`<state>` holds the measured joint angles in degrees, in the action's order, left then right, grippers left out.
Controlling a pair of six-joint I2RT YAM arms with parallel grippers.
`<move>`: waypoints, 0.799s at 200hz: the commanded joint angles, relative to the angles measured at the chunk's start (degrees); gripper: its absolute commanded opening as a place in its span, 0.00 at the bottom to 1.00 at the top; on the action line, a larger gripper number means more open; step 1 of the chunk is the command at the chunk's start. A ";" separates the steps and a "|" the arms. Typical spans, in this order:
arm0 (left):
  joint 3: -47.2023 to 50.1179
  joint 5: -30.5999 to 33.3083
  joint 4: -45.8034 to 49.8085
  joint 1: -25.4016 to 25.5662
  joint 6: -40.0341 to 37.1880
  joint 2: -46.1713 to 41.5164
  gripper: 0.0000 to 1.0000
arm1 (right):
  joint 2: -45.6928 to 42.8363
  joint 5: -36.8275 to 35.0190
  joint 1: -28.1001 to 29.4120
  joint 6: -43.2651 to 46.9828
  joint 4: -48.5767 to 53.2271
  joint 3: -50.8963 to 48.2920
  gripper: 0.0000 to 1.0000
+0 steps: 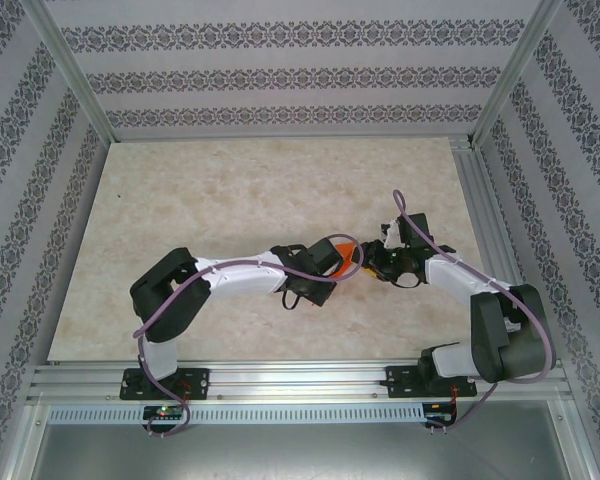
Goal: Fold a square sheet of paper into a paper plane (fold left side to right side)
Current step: Fold the wing for the fifth time at the center of the table.
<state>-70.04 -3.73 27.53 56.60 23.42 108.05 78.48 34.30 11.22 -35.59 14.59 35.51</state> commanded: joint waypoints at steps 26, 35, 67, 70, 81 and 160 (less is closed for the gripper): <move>-0.83 -5.25 -4.11 -1.71 1.75 2.82 0.00 | -2.24 -0.31 2.17 -0.15 -4.11 -3.57 0.47; -0.72 -5.88 -4.56 -1.97 2.04 3.00 0.00 | -1.79 -0.29 2.45 -0.34 -4.54 -3.68 0.45; -0.27 -8.37 -6.06 -2.96 3.11 3.01 0.00 | 0.19 -0.27 3.96 -1.26 -5.88 -3.17 0.38; -0.27 -8.55 -6.15 -3.05 3.26 3.04 0.00 | 0.38 -0.33 4.13 -1.36 -6.07 -3.10 0.38; -0.36 -9.47 -6.41 -3.29 3.47 3.00 0.00 | 0.99 -0.39 4.51 -1.86 -6.84 -2.92 0.38; -0.54 -14.52 -8.70 -4.82 8.21 3.88 0.00 | 6.86 1.38 5.37 -5.36 -14.18 -1.87 0.34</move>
<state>-70.04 -15.46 22.02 52.84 28.18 110.83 83.79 34.65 15.77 -39.53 4.29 32.18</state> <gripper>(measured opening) 0.067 0.341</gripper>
